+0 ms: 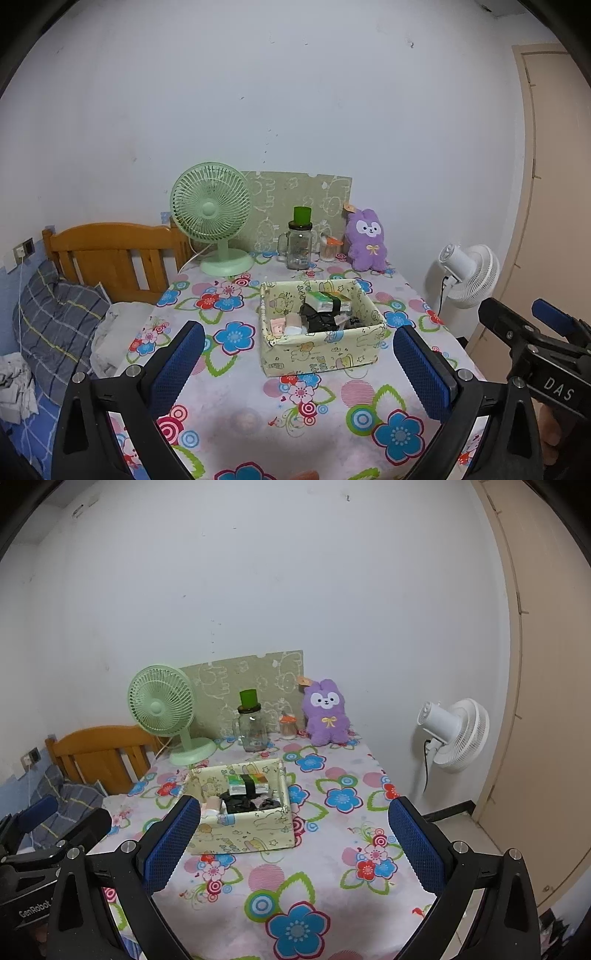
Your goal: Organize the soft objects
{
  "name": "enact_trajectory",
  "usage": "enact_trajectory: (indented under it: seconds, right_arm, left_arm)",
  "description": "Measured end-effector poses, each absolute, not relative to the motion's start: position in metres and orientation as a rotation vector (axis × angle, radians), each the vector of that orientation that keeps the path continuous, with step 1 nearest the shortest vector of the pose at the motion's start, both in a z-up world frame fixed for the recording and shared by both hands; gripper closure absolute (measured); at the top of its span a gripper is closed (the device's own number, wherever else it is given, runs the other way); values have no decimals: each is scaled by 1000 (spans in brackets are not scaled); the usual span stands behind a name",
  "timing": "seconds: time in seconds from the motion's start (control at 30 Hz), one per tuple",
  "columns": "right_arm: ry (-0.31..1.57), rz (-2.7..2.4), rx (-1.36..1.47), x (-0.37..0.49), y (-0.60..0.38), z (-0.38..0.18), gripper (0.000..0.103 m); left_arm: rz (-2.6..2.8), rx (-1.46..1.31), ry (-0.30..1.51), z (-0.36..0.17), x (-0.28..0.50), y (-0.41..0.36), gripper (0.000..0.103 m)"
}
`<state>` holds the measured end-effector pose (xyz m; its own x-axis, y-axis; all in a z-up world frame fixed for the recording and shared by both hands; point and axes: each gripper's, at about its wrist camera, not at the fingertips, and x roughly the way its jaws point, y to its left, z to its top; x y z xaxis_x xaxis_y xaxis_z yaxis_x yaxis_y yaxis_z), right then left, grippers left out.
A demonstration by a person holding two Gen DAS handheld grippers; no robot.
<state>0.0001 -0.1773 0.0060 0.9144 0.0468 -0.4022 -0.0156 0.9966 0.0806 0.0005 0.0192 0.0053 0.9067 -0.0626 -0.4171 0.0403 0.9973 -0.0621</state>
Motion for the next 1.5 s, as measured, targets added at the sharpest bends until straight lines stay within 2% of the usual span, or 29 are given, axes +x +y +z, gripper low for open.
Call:
enact_trajectory:
  seconds: [1.5]
  right_arm:
    - [430, 57, 81, 6, -172, 5, 0]
  left_arm:
    - [-16, -45, 443, 4, 5, 24, 0]
